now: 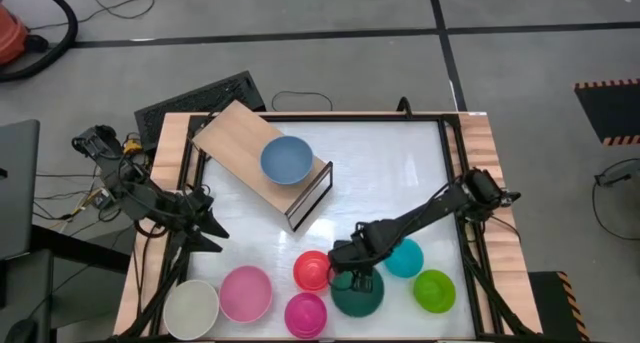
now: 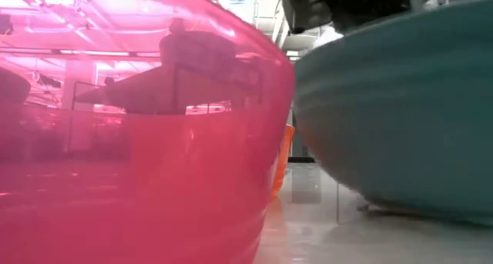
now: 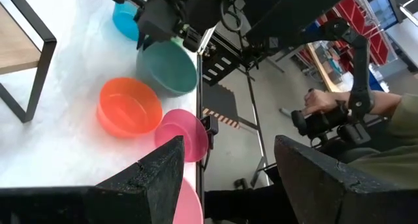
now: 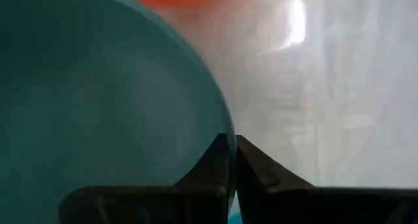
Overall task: Place and stack bowls onto a shelf
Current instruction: Stack the green bowl on top of the blue bowl on the shelf
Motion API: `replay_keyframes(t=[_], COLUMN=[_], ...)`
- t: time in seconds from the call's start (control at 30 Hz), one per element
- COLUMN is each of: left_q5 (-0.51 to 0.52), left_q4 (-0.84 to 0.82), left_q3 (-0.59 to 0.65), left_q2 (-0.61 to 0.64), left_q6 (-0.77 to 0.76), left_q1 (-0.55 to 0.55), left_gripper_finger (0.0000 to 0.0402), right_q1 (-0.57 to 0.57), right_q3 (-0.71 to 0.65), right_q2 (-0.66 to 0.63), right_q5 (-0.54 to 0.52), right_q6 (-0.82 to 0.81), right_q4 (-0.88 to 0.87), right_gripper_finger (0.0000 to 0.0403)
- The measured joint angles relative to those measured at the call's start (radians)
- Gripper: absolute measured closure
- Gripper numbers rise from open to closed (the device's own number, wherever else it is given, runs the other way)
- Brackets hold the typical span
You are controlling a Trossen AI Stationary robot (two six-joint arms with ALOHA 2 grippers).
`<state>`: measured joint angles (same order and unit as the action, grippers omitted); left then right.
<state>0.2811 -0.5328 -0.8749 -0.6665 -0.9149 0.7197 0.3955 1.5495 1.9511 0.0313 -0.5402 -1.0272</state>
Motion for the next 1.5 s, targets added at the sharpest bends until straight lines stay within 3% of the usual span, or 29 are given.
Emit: replay_keyframes(t=[0.17,0.33,0.43,0.63,0.77,0.93,1.13,1.5], left_q5=[-0.005,-0.005,-0.003,-0.002,0.031,0.060,0.063,0.074], left_q4=[0.000,0.000,0.000,0.000,0.000,0.000,-0.001,-0.010], left_q3=[0.000,0.000,0.000,0.000,0.000,0.000,0.000,0.000], left_q2=[0.000,0.000,0.000,0.000,0.000,0.000,0.000,0.000], left_q6=[0.006,0.006,0.006,-0.019,-0.021,-0.022,-0.031,-0.031], left_q1=[0.000,0.000,0.000,0.000,0.000,0.000,0.000,0.000], left_gripper_finger=[0.0180,0.0180,0.0180,0.0180,0.0180,0.0180,0.0180,0.0180], right_q1=[-0.029,-0.103,-0.181,-0.366,-0.468,-0.556,-0.584,-0.606], right_q3=[0.169,0.452,0.604,0.781,0.805,0.805,0.801,0.802], right_q2=[-0.003,-0.013,-0.013,-0.013,-0.015,0.020,0.096,0.141], right_q5=[-0.015,-0.106,-0.185,-0.283,-0.295,-0.229,-0.157,-0.136], right_q6=[-0.026,-0.046,-0.081,-0.143,-0.136,-0.117,-0.111,-0.091], right_q4=[-0.192,-0.391,-0.412,-0.365,-0.208,-0.106,-0.135,-0.170], right_gripper_finger=[0.0375,0.0375,0.0375,0.0375,0.0375,0.0375,0.0375,0.0375])
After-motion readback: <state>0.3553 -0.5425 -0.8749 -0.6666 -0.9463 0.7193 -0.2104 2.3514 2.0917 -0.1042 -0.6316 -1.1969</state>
